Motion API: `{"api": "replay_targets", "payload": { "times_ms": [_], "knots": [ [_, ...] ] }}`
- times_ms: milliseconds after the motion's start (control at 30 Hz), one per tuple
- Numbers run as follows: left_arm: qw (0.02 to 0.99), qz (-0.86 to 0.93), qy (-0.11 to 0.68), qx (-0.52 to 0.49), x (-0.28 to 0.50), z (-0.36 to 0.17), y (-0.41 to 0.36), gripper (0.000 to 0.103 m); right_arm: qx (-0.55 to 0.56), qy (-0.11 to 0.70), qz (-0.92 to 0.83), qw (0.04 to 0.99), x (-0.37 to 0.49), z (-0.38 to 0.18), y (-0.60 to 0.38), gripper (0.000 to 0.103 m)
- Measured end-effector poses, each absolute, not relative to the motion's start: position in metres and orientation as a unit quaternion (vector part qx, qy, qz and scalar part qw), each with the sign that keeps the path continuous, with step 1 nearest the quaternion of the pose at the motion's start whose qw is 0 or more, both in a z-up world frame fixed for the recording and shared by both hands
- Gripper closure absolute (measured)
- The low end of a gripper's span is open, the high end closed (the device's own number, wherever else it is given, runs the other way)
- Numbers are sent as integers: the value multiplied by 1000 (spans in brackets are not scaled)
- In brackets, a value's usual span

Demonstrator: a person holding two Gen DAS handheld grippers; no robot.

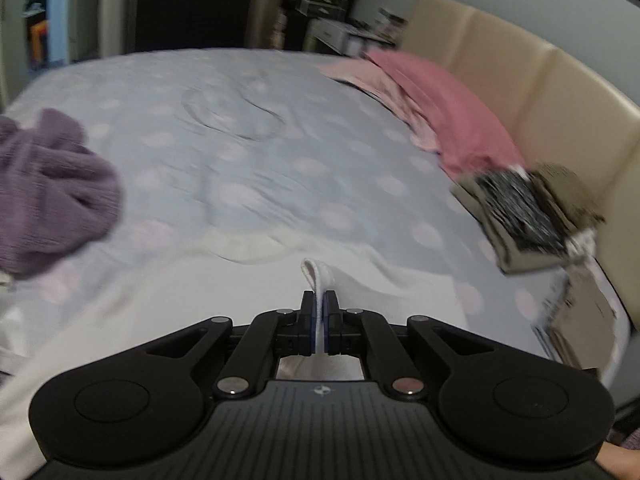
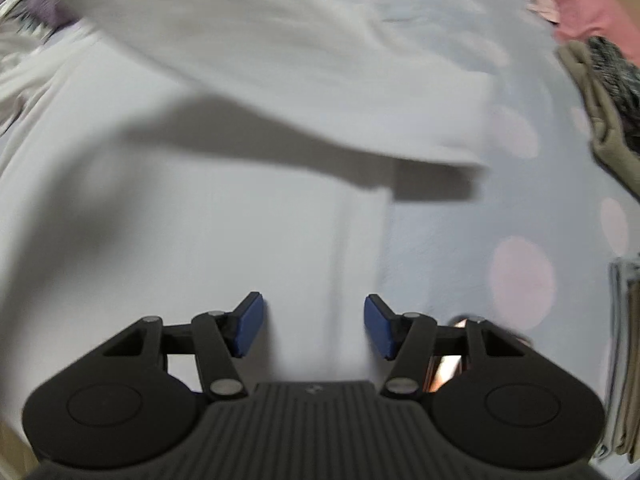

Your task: Fold clothes

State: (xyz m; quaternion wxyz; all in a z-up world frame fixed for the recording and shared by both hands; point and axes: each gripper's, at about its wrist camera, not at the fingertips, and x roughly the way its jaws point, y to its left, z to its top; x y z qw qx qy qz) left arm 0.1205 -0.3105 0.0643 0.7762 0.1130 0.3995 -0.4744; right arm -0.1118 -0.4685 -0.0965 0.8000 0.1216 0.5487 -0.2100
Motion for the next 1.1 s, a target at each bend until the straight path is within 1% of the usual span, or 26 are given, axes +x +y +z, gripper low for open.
{"api": "replay_targets", "payload": {
  "times_ms": [100, 233, 400, 500, 533, 567, 633, 767, 867, 1100],
  "knots": [
    [800, -439, 396, 101, 151, 70, -285, 102, 153, 540, -236, 794, -109, -93, -487, 44],
    [820, -394, 405, 93, 190, 65, -250, 102, 187, 529, -257, 787, -108, -89, -514, 44],
    [838, -330, 425, 89, 236, 35, -212, 102, 184, 526, -268, 786, -114, -91, -527, 44],
    [835, -313, 442, 91, 254, 12, -203, 102, 184, 521, -263, 791, -112, -96, -554, 44],
    [834, -312, 446, 90, 258, 6, -202, 102, 185, 517, -262, 793, -109, -94, -559, 46],
    [833, -311, 450, 89, 261, 0, -203, 102, 188, 514, -262, 795, -104, -91, -566, 46],
    [834, -299, 451, 103, 266, -9, -205, 102, 195, 504, -266, 798, -92, -82, -582, 52],
    [843, -258, 456, 125, 278, -22, -195, 102, 219, 478, -284, 802, -59, -71, -615, 52],
    [848, -228, 465, 118, 294, -31, -179, 102, 246, 462, -286, 802, -36, -66, -639, 52],
    [837, -242, 477, 119, 299, -44, -180, 102, 290, 442, -276, 803, 24, -80, -669, 54]
  ]
}}
